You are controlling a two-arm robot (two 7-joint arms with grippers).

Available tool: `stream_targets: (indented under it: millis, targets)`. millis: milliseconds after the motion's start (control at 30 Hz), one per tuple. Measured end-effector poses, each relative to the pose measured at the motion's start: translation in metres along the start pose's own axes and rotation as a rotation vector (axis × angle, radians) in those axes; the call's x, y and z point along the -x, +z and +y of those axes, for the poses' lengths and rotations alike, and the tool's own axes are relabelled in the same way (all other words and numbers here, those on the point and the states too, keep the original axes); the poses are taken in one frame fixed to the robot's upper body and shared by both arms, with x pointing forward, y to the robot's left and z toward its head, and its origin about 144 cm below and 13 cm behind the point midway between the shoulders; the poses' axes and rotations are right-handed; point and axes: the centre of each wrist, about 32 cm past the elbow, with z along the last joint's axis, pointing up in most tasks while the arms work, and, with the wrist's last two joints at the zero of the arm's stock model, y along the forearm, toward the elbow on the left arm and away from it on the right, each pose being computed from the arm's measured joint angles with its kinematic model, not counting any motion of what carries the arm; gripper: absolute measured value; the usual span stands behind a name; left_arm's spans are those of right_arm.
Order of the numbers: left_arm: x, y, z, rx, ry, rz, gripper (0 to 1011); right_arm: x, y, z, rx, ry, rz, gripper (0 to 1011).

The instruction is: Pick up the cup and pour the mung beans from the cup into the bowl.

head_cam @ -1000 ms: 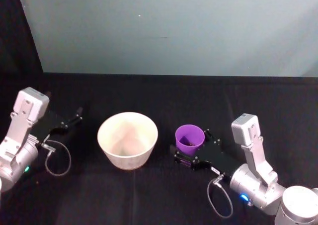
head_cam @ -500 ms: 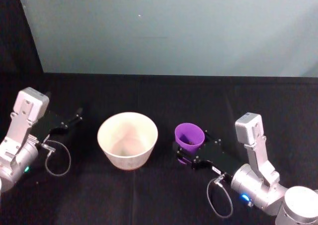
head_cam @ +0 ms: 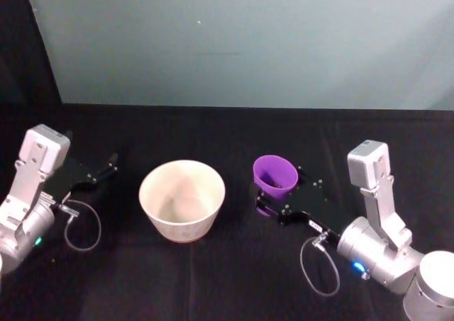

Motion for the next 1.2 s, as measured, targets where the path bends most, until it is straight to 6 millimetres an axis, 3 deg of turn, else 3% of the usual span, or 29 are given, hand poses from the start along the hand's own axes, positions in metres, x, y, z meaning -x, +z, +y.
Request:
stream_targets:
  millis: [400, 1200]
  targets:
    - [0.000, 0.000, 0.000, 0.000, 0.000, 0.000, 1011, -0.006, 0.021, 0.002, -0.021, -0.010, -0.015, 726]
    - [0.000, 0.000, 0.000, 0.000, 0.000, 0.000, 1011, -0.006, 0.019, 0.002, -0.019, -0.011, -0.013, 726]
